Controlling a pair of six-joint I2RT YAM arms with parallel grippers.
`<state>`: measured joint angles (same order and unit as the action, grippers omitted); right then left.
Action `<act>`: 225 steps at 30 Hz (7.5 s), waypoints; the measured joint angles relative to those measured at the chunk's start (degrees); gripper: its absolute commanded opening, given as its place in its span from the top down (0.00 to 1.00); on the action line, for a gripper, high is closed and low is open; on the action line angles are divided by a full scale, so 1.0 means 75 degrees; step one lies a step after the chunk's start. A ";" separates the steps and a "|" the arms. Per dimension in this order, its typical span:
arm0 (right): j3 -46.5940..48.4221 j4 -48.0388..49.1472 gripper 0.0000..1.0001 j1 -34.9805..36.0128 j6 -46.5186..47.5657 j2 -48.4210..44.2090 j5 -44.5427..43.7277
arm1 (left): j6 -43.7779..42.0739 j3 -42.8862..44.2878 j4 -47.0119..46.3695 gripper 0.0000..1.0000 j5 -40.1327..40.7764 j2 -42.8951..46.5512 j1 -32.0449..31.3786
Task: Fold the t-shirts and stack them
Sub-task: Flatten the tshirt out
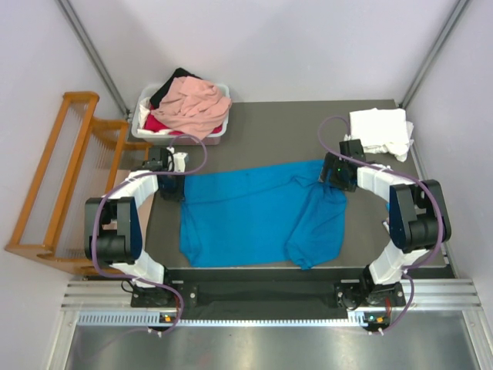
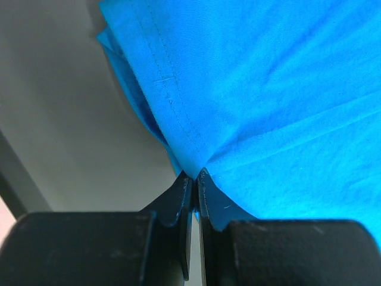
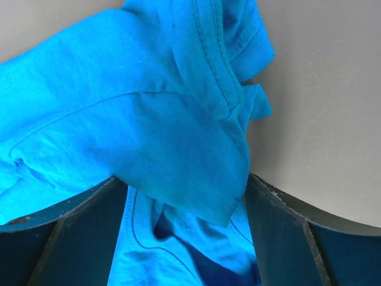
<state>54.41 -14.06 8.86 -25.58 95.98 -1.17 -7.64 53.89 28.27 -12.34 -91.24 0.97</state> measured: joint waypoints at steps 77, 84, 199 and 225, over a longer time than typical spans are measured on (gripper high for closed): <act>0.0944 -0.0895 1.00 0.0399 0.0262 -0.0924 0.0347 | -0.0085 0.0685 0.1113 0.49 -0.0029 0.0213 -0.0093; 0.0833 -0.0825 1.00 0.0399 0.0265 -0.0924 0.0353 | 0.0003 0.0685 0.0973 0.45 0.0032 0.0213 -0.0093; 0.2538 -0.1556 1.00 0.0650 0.0653 -0.1381 -0.1139 | -0.0533 0.3261 0.0455 1.00 0.1903 -0.0061 -0.0093; 0.1381 -0.1058 1.00 0.0344 0.0117 -0.1970 -0.0297 | -0.0597 0.3861 0.0458 1.00 0.1851 -0.0420 -0.0379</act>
<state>64.77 -22.00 11.44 -24.71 81.21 -3.40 -12.12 82.85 31.70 1.54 -94.39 -1.87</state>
